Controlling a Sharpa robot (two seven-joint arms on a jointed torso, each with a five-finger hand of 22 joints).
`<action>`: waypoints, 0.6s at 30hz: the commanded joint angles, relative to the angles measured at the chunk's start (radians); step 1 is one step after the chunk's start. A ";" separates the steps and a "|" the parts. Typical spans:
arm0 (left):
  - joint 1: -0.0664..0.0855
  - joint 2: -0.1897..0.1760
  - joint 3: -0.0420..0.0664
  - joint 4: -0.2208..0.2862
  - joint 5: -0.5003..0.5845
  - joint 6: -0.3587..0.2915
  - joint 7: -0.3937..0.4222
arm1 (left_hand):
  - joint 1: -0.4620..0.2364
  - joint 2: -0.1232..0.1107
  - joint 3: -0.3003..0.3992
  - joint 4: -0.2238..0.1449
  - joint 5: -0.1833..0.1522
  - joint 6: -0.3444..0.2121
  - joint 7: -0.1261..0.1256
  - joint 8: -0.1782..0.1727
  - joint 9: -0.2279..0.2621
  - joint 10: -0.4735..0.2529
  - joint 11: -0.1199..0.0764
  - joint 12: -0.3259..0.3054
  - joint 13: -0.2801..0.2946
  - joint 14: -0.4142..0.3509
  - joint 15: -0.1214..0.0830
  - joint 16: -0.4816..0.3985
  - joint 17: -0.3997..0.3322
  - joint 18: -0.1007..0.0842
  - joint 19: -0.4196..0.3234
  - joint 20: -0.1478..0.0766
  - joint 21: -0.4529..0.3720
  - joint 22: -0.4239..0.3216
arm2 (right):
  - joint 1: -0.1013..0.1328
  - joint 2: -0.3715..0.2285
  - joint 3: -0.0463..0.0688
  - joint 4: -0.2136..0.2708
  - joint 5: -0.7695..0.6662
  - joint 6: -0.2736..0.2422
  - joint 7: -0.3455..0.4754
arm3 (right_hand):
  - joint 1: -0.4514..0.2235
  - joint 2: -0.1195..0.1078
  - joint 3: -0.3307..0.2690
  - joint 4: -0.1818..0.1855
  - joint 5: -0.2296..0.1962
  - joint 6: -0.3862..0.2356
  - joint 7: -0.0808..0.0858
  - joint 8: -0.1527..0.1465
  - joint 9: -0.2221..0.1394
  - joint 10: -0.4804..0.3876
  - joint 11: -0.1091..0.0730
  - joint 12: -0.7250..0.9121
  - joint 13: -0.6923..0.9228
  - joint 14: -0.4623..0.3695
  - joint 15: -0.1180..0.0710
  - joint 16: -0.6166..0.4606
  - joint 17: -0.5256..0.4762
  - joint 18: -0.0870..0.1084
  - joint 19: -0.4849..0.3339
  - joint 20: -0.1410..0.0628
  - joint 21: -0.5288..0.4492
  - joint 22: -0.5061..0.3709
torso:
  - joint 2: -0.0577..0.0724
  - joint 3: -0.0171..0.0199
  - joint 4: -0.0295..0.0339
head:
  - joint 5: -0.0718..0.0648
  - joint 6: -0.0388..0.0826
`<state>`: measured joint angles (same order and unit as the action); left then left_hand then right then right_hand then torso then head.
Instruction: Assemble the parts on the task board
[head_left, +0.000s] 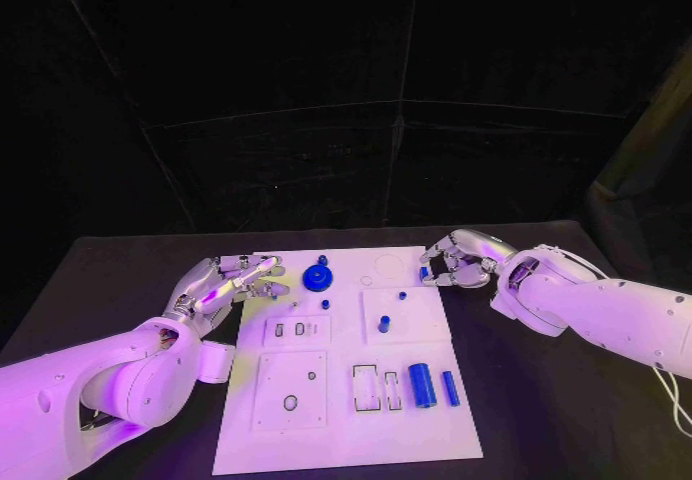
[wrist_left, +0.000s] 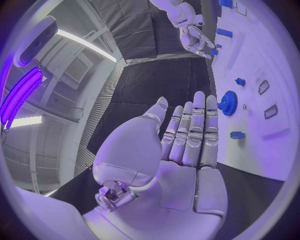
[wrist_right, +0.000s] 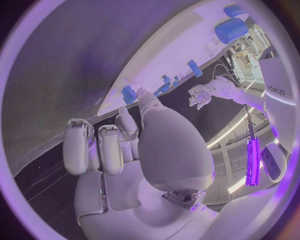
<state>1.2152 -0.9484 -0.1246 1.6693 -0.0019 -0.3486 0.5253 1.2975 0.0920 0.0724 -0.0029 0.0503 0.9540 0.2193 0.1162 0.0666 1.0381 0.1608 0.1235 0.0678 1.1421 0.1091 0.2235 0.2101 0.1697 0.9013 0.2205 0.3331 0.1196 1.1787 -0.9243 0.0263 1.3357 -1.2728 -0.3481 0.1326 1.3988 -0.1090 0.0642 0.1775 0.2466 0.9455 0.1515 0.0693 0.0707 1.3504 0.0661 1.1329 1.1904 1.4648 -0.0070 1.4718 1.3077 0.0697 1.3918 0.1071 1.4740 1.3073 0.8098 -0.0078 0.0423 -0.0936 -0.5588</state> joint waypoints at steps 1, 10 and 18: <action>0.001 0.001 0.001 0.001 -0.004 0.012 0.003 | 0.009 -0.001 0.006 0.001 0.005 -0.001 0.004 -0.006 -0.001 0.003 0.004 -0.004 -0.001 -0.006 0.002 -0.004 0.001 0.014 0.005 0.004 -0.005 -0.001 | 0.001 0.008 0.000 -0.008 0.010 0.012 0.011 | 0.006 0.017 0.000 -0.008 -0.009 0.018 -0.003 0.010 0.003 0.003 -0.006 0.009 0.004 0.058 -0.004 -0.004 0.036 -0.013 -0.003 -0.004 -0.005 0.011 | 0.000 -0.0009 0.0005 | 0.000 0.000; 0.001 0.001 0.001 0.001 -0.004 0.012 0.003 | 0.009 -0.001 0.009 -0.001 0.005 -0.001 0.004 -0.006 -0.001 0.003 0.004 -0.005 -0.002 -0.006 0.002 -0.006 0.002 0.014 0.006 0.004 -0.006 -0.002 | -0.007 0.021 0.000 -0.019 0.010 0.029 0.010 | 0.027 0.049 0.014 -0.025 -0.031 0.063 -0.012 0.024 0.007 0.015 -0.014 0.026 0.019 0.061 -0.011 -0.001 0.046 -0.015 0.004 -0.010 -0.002 0.020 | -0.001 -0.0009 -0.0002 | -0.001 -0.004; 0.001 -0.001 0.001 0.002 -0.004 0.012 0.002 | 0.009 -0.001 0.009 -0.001 0.005 -0.001 0.004 -0.006 -0.001 0.003 0.004 -0.005 -0.002 -0.006 0.002 -0.006 0.002 0.014 0.006 0.004 -0.006 -0.002 | -0.009 0.027 0.000 -0.025 0.007 0.038 0.008 | 0.029 0.052 0.016 -0.028 -0.036 0.074 -0.014 0.027 0.007 0.017 -0.016 0.029 0.022 0.062 -0.012 0.000 0.048 -0.016 0.005 -0.012 -0.001 0.022 | 0.000 -0.0003 0.0001 | -0.001 -0.006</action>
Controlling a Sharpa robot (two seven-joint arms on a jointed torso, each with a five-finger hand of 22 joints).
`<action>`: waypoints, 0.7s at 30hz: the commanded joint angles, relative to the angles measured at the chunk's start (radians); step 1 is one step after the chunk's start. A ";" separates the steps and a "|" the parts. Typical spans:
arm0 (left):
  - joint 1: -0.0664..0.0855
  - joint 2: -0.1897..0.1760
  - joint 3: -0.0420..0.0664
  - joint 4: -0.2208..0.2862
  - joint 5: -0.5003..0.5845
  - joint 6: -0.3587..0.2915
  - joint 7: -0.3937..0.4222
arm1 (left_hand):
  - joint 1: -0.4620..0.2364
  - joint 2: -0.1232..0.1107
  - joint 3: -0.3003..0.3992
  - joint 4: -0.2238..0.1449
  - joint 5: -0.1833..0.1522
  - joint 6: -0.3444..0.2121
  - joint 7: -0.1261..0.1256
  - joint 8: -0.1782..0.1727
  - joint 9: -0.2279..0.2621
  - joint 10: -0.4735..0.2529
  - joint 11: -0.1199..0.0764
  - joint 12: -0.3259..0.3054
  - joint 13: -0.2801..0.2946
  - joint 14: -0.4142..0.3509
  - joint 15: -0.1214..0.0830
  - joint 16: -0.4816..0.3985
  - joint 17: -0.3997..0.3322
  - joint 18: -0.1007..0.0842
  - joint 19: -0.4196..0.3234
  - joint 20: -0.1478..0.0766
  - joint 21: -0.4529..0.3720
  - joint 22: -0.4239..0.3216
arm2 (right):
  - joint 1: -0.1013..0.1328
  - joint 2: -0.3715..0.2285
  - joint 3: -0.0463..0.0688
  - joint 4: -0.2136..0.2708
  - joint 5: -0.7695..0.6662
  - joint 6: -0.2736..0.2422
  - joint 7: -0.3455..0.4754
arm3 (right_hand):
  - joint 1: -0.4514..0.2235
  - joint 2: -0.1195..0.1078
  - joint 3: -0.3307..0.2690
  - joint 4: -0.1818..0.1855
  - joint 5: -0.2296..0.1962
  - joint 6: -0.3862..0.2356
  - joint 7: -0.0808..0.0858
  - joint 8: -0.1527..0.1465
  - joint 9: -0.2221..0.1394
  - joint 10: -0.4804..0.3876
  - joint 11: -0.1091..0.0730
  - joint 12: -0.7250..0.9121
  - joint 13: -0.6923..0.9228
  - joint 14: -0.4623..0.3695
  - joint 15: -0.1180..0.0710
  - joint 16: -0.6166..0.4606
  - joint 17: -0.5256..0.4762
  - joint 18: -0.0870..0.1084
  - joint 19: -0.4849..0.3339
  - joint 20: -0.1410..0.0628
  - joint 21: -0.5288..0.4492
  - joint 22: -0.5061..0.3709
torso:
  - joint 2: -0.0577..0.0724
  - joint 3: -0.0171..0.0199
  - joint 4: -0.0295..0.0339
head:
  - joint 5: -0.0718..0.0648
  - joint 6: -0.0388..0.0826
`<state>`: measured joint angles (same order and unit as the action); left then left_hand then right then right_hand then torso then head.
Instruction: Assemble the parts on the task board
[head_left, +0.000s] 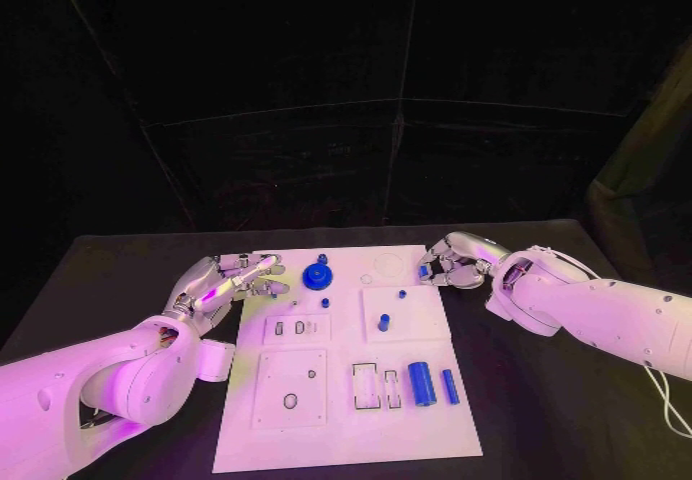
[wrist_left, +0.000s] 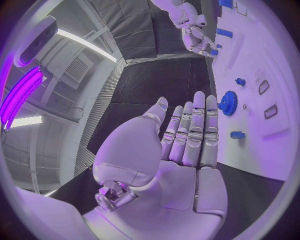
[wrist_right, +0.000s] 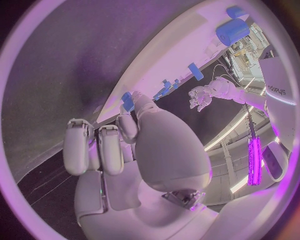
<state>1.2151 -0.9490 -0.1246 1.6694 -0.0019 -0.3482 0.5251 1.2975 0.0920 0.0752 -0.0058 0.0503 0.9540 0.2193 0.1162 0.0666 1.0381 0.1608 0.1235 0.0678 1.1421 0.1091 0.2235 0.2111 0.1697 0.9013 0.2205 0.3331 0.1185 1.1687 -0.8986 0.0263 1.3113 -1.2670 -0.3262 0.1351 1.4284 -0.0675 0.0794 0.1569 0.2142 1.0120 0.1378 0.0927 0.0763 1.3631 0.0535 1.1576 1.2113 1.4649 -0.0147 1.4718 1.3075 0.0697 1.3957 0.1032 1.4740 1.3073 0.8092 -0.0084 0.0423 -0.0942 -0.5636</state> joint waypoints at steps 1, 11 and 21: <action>0.001 0.000 0.001 0.002 -0.004 0.011 0.002 | 0.009 -0.001 0.006 0.002 0.005 -0.001 0.004 -0.006 -0.001 0.003 0.004 -0.005 -0.002 -0.006 0.002 -0.006 0.001 0.014 0.006 0.004 -0.006 -0.001 | 0.001 0.001 0.000 0.000 0.001 0.016 0.005 | -0.001 0.011 0.001 -0.008 -0.004 0.007 0.000 0.003 0.001 0.004 -0.004 0.004 0.001 0.061 -0.005 0.000 0.048 -0.016 0.001 -0.008 -0.001 0.022 | 0.000 0.0003 0.0001 | 0.000 -0.001; 0.001 -0.002 0.001 0.003 -0.004 0.010 0.002 | 0.009 -0.001 0.008 0.001 0.006 -0.001 0.004 -0.007 -0.001 0.003 0.004 -0.006 -0.002 -0.006 0.002 -0.006 0.001 0.014 0.006 0.004 -0.006 -0.001 | -0.001 0.007 0.000 -0.004 -0.001 -0.016 0.005 | 0.014 0.047 0.026 -0.020 -0.057 0.057 -0.015 0.018 0.004 0.012 -0.016 0.015 0.012 0.065 -0.014 0.005 0.061 -0.019 0.012 -0.016 0.004 0.036 | 0.000 0.0005 0.0001 | -0.002 -0.002; 0.001 -0.005 0.001 0.004 -0.004 0.010 0.002 | 0.009 -0.001 0.008 0.001 0.006 -0.001 0.004 -0.007 -0.001 0.003 0.004 -0.006 -0.002 -0.006 0.002 -0.006 0.001 0.014 0.006 0.004 -0.006 -0.001 | -0.001 -0.001 0.001 0.013 0.014 -0.127 -0.008 | 0.029 0.091 0.075 -0.042 -0.105 0.125 -0.044 0.049 0.014 0.029 -0.040 0.033 0.029 0.070 -0.034 0.015 0.084 -0.022 0.024 -0.034 0.011 0.054 | -0.001 0.0001 -0.0008 | -0.001 -0.003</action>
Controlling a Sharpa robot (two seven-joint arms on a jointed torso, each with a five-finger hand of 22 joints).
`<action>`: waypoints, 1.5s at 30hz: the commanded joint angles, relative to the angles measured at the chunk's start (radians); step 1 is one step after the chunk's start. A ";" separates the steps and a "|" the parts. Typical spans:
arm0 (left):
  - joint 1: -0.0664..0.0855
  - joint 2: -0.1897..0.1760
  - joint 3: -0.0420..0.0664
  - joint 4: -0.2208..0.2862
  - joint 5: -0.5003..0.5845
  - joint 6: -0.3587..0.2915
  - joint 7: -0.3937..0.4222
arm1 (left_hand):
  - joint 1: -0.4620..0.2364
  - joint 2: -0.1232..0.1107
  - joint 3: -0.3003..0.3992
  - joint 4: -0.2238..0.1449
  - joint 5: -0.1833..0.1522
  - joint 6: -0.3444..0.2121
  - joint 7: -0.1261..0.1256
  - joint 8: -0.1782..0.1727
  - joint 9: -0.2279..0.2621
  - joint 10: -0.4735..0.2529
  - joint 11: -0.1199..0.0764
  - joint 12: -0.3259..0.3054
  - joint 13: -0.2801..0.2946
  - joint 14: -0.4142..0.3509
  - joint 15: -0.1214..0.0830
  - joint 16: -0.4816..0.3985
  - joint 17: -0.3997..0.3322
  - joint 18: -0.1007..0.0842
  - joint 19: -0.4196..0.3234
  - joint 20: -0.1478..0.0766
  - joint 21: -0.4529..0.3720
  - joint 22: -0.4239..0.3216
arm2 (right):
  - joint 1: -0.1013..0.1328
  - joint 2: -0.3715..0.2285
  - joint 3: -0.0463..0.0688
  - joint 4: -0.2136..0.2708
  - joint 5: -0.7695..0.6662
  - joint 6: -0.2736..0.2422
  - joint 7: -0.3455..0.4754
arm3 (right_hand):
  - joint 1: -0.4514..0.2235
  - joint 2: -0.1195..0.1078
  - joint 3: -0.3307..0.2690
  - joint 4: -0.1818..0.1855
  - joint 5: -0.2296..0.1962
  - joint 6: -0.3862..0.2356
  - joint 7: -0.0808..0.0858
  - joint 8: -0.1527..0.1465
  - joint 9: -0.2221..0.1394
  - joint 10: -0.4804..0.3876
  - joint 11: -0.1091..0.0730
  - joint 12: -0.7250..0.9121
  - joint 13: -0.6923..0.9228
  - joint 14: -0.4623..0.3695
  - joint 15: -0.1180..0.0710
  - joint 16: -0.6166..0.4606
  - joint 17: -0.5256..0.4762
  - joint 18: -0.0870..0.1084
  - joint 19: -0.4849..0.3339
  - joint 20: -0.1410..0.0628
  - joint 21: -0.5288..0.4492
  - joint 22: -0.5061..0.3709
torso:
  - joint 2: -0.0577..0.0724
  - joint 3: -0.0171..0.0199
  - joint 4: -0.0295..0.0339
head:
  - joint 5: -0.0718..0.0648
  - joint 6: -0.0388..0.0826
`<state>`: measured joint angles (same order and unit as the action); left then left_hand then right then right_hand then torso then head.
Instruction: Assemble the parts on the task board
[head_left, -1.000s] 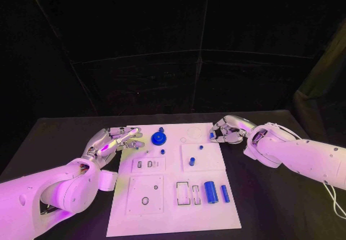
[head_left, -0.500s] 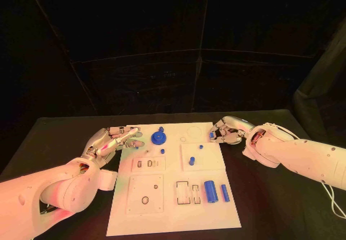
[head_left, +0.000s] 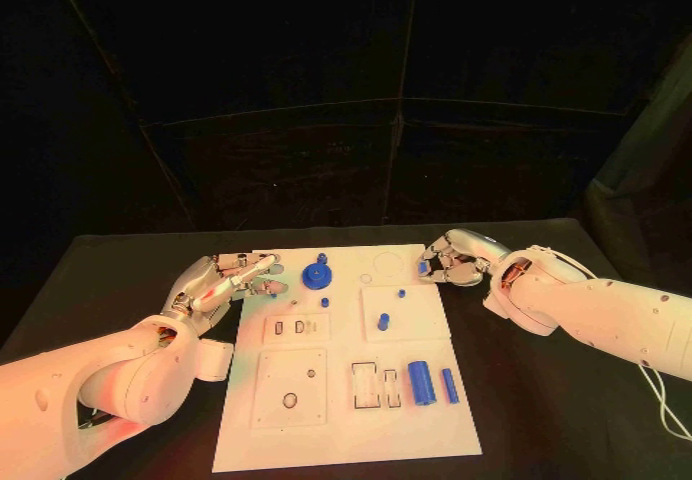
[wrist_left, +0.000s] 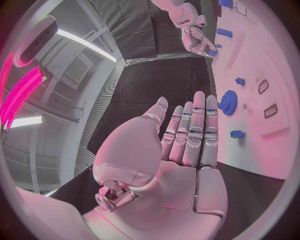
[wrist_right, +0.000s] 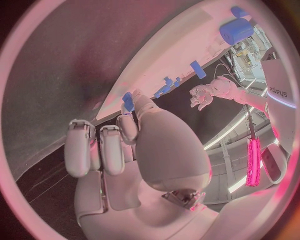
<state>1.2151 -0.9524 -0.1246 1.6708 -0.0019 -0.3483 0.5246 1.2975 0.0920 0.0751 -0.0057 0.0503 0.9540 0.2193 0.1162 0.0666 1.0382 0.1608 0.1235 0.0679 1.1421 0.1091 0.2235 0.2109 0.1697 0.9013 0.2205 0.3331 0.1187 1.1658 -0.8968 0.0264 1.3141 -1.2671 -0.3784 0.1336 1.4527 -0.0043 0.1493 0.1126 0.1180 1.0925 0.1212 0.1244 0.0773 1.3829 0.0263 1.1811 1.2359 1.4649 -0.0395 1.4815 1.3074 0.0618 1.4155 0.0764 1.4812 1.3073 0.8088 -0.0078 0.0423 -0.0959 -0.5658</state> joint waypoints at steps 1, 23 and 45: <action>0.001 -0.002 0.001 0.003 -0.004 0.010 0.002 | 0.009 -0.001 0.008 0.001 0.006 -0.001 0.004 -0.007 -0.001 0.003 0.004 -0.006 -0.002 -0.006 0.002 -0.006 0.001 0.014 0.006 0.004 -0.006 -0.001 | 0.002 -0.003 0.001 0.016 0.020 -0.080 -0.013 | -0.003 0.027 0.004 0.004 -0.013 0.045 -0.028 0.018 0.013 0.014 -0.013 0.015 0.010 0.071 -0.010 0.007 0.089 -0.016 0.009 -0.009 0.007 0.060 | -0.002 -0.0009 -0.0015 | 0.001 0.000; 0.009 -0.009 0.001 -0.030 0.048 0.036 0.009 | 0.003 -0.005 0.038 -0.015 0.006 0.012 -0.007 -0.006 0.000 0.033 -0.006 -0.003 0.001 -0.002 -0.003 -0.016 0.009 0.015 0.010 0.002 -0.011 -0.008 | 0.006 0.123 0.001 0.259 -0.057 -0.042 -0.319 | -0.045 0.019 -0.003 0.013 -0.043 0.040 -0.028 0.012 0.009 0.020 -0.014 0.016 0.014 0.069 -0.012 0.003 0.081 -0.018 0.015 -0.013 0.010 0.068 | -0.040 -0.0204 -0.0015 | 0.037 -0.024; 0.023 0.013 0.001 -0.050 0.049 0.043 0.009 | -0.002 -0.006 0.046 -0.017 0.005 0.015 -0.009 -0.007 0.000 0.043 -0.008 -0.002 0.002 0.001 -0.004 -0.017 0.012 0.015 0.013 0.000 -0.011 -0.009 | -0.005 0.347 -0.059 0.172 -0.243 0.021 -0.388 | -0.051 0.008 -0.001 0.004 -0.022 0.036 -0.026 0.008 0.006 0.010 -0.013 -0.005 -0.001 0.066 -0.012 -0.004 0.068 -0.016 0.010 -0.013 0.007 0.061 | -0.043 -0.0212 -0.0014 | 0.063 -0.053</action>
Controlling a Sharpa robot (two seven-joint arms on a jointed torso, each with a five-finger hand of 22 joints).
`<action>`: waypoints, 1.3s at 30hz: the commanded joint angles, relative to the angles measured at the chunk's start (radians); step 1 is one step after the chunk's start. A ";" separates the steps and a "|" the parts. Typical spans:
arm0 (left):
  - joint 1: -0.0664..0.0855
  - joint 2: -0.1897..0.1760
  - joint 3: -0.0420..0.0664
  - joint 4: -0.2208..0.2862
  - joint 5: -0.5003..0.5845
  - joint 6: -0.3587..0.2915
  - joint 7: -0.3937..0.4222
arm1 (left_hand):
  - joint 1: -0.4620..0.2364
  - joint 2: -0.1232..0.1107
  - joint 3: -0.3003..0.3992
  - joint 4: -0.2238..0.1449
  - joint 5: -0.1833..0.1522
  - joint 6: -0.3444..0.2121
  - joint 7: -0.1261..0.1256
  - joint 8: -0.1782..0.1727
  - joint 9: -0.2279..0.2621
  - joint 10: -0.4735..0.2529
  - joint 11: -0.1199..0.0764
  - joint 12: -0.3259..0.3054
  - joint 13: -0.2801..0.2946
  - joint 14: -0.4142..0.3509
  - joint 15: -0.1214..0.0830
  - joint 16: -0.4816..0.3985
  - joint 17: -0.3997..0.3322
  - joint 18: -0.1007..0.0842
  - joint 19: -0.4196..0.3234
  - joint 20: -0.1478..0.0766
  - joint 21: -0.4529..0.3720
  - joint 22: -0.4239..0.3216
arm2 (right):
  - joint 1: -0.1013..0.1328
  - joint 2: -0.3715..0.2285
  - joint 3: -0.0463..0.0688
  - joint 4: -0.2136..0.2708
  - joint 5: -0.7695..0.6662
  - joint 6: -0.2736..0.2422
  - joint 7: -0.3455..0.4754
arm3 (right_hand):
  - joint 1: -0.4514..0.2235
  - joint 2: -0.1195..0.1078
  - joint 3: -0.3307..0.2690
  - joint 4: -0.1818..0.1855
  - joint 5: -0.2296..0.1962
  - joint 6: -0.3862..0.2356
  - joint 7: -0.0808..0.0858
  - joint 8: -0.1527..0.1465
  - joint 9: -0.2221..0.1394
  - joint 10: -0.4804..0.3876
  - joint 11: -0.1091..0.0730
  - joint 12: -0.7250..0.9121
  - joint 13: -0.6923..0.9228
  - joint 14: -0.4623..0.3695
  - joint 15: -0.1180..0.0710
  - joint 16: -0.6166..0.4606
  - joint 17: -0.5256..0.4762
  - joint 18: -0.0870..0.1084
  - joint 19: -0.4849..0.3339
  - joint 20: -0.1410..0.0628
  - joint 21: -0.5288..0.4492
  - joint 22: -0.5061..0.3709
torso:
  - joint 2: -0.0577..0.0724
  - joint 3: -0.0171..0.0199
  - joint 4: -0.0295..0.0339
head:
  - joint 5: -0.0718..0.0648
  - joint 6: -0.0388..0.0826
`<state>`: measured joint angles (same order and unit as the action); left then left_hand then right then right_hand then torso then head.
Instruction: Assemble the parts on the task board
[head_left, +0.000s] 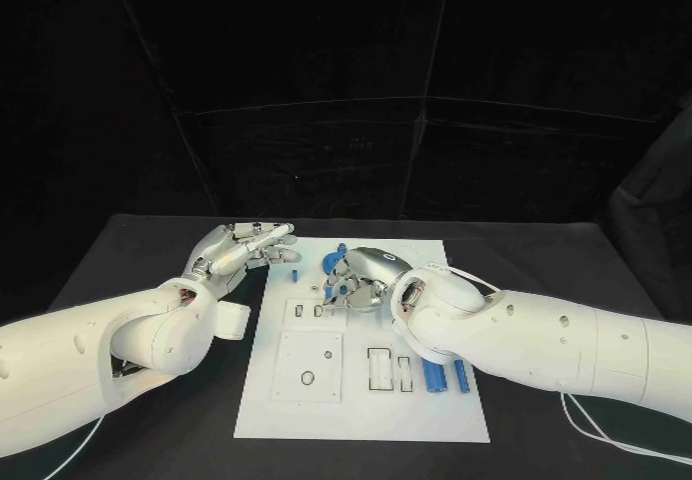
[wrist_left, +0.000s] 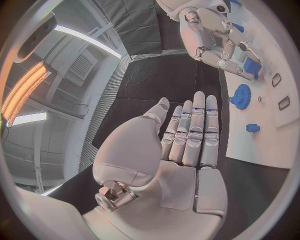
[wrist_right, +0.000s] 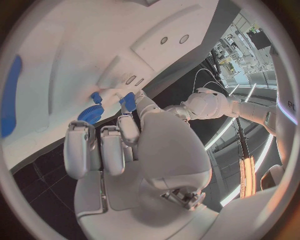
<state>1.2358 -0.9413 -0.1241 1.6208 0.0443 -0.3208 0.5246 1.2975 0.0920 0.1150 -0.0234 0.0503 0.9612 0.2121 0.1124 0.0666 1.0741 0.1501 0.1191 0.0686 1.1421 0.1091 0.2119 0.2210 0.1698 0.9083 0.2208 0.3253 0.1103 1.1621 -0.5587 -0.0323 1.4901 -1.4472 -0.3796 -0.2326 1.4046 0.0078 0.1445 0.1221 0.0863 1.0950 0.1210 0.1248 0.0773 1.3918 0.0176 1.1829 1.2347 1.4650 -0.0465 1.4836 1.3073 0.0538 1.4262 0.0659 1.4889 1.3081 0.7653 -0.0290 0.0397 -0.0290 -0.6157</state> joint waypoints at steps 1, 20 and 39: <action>0.002 0.003 0.001 0.000 0.003 0.016 0.009 | -0.002 -0.006 0.006 0.001 0.005 0.008 -0.002 -0.003 0.000 0.007 0.003 0.002 0.001 0.001 -0.004 -0.005 0.002 0.015 0.006 0.000 -0.003 -0.001 | -0.003 0.012 -0.001 -0.005 -0.067 0.024 -0.023 | -0.004 -0.004 0.004 -0.006 0.011 0.034 -0.026 0.007 0.005 0.001 -0.004 -0.007 -0.001 0.066 -0.005 -0.007 0.067 -0.008 -0.001 -0.002 -0.001 0.060 | 0.000 0.0000 0.0016 | -0.004 -0.005; 0.002 0.008 0.001 -0.005 0.003 0.017 0.004 | -0.005 -0.008 0.008 0.001 0.005 0.007 0.000 -0.004 -0.001 0.007 0.004 0.000 0.000 0.002 -0.004 -0.007 0.002 0.015 0.007 0.000 -0.004 -0.001 | -0.026 0.040 -0.004 -0.027 -0.122 0.076 -0.034 | -0.009 -0.012 0.005 -0.009 0.026 0.029 -0.023 0.003 0.003 -0.005 -0.002 -0.020 -0.009 0.065 -0.004 -0.010 0.062 -0.006 -0.006 -0.002 -0.005 0.053 | 0.000 0.0001 0.0005 | 0.001 -0.009; 0.002 0.009 0.001 -0.009 0.003 0.019 -0.001 | -0.006 -0.009 0.010 0.000 0.005 0.007 0.001 -0.005 -0.001 0.006 0.004 -0.001 0.000 0.002 -0.004 -0.007 0.003 0.015 0.007 0.000 -0.004 -0.002 | -0.029 0.030 -0.004 -0.018 -0.175 0.108 -0.083 | -0.014 -0.023 0.010 -0.017 0.055 0.026 -0.021 -0.001 0.001 -0.011 0.000 -0.034 -0.018 0.064 -0.002 -0.013 0.058 -0.006 -0.009 0.000 -0.006 0.050 | 0.000 0.0006 0.0006 | -0.003 -0.006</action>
<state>1.2361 -0.9335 -0.1242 1.6111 0.0466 -0.3154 0.5230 1.2934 0.0879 0.1205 -0.0234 0.0503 0.9611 0.2122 0.1125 0.0666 1.0775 0.1536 0.1191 0.0684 1.1421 0.1091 0.2081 0.2230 0.1698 0.9082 0.2209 0.3253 0.1092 1.1367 -0.5258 -0.0324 1.4740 -1.5987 -0.3121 -0.2829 1.3838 -0.0133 0.1550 0.1114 0.1373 1.0991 0.1178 0.1235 0.0781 1.3840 0.0179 1.1544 1.2177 1.4650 -0.0464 1.4751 1.3077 0.0540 1.4262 0.0660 1.4889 1.3077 0.7652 -0.0283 0.0400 -0.0318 -0.6218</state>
